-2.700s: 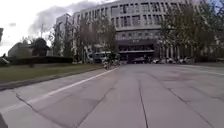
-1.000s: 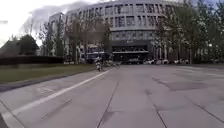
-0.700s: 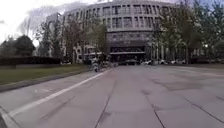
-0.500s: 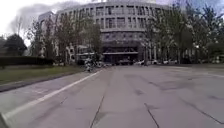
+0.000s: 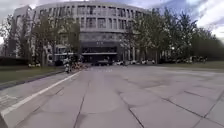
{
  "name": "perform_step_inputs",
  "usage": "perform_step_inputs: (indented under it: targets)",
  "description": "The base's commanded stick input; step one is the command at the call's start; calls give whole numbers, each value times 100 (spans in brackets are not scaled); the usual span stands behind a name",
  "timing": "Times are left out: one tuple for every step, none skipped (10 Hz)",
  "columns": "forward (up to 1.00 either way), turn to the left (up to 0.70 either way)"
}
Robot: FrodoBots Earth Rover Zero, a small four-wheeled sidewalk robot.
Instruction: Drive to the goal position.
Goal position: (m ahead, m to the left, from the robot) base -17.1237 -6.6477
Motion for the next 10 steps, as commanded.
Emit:
perform_step_inputs:
  targets:
    - [0, -70]
    - [0, -70]
    - [0, -70]
    - [0, -70]
    - [0, -70]
    - [0, -70]
    - [0, -70]
    - [0, -70]
    - [0, -70]
    - [0, -70]
